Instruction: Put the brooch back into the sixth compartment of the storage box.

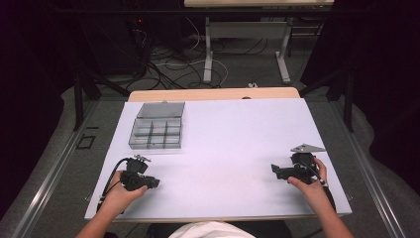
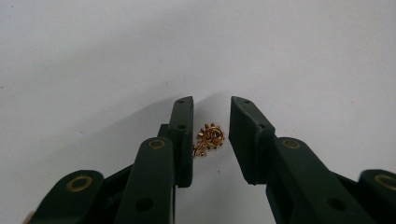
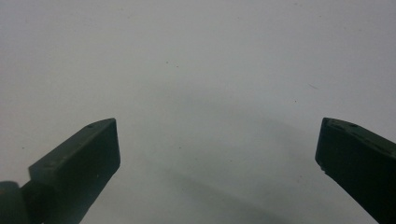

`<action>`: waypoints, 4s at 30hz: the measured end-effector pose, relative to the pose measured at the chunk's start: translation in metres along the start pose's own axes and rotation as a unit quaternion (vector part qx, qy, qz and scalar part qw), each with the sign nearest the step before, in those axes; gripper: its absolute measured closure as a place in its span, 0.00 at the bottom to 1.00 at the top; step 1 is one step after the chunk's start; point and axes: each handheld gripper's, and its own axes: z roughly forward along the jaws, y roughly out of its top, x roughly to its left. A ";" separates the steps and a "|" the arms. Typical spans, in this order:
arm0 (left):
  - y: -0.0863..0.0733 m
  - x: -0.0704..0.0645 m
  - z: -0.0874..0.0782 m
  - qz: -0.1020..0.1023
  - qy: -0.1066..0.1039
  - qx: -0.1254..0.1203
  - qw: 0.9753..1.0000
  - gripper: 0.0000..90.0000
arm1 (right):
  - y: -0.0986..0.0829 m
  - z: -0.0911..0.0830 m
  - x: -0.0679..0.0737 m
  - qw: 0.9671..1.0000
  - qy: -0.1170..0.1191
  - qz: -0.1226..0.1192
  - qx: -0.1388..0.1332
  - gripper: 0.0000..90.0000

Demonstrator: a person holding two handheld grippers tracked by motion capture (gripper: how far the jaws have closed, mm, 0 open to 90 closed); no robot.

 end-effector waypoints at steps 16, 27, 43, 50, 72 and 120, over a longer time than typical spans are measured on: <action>-0.001 -0.004 0.004 0.012 0.014 0.007 1.000 0.82 | 0.000 0.001 0.000 1.000 0.000 -0.003 0.001 0.00; -0.003 -0.014 0.006 0.032 0.049 0.001 0.998 0.84 | 0.000 0.001 0.000 1.000 0.000 -0.003 0.003 0.00; -0.003 -0.014 0.006 0.036 0.053 -0.003 0.998 0.86 | 0.000 0.001 -0.001 1.000 0.000 -0.001 0.004 0.00; -0.002 -0.013 0.005 0.032 0.049 -0.006 0.998 0.86 | 0.000 0.001 -0.001 1.000 0.000 -0.001 0.004 0.00; 0.005 -0.001 -0.001 -0.009 0.059 -0.027 0.998 0.86 | 0.000 0.001 -0.001 1.000 -0.001 0.000 0.001 0.00; 0.028 0.011 -0.028 -0.043 0.069 -0.120 0.989 0.87 | 0.000 0.001 -0.002 1.000 -0.003 0.000 0.001 0.00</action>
